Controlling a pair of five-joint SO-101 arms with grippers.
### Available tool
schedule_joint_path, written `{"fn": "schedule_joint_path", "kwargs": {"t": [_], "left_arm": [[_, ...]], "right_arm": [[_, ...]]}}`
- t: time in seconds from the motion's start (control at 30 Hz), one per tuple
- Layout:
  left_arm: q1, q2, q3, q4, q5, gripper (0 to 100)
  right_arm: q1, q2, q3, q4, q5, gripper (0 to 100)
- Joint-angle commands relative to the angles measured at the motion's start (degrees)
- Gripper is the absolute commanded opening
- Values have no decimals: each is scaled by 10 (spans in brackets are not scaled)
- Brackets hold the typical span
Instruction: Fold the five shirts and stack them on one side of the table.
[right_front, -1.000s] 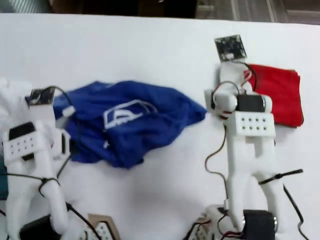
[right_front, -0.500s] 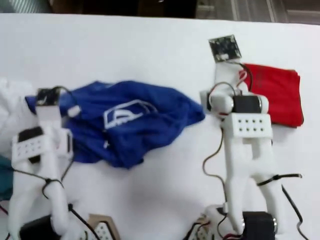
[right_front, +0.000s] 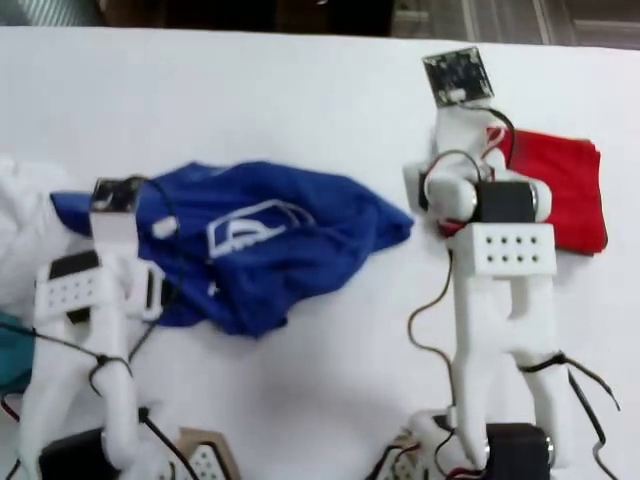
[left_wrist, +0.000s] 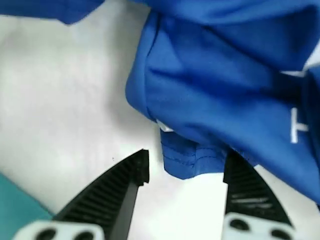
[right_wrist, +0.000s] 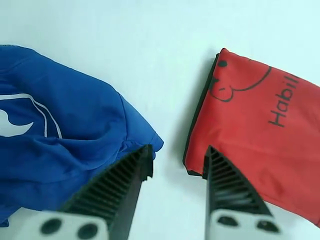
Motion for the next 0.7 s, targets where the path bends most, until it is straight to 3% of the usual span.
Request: {"fn": "schedule_joint_path", "kwargs": {"t": [0.0, 0.27, 0.57, 0.67], "left_arm": [[-4, 71, -17, -11, 4, 260], [-5, 273, -135, 45, 4, 260], [-4, 292, -175, 54, 4, 260], [-2, 292, -178, 54, 4, 211]], "right_arm": [[-4, -28, -29, 3, -1, 170], [-3, -28, -25, 16, -1, 170], [-4, -22, -25, 15, -2, 170], [-4, -22, -25, 15, -2, 170]]}}
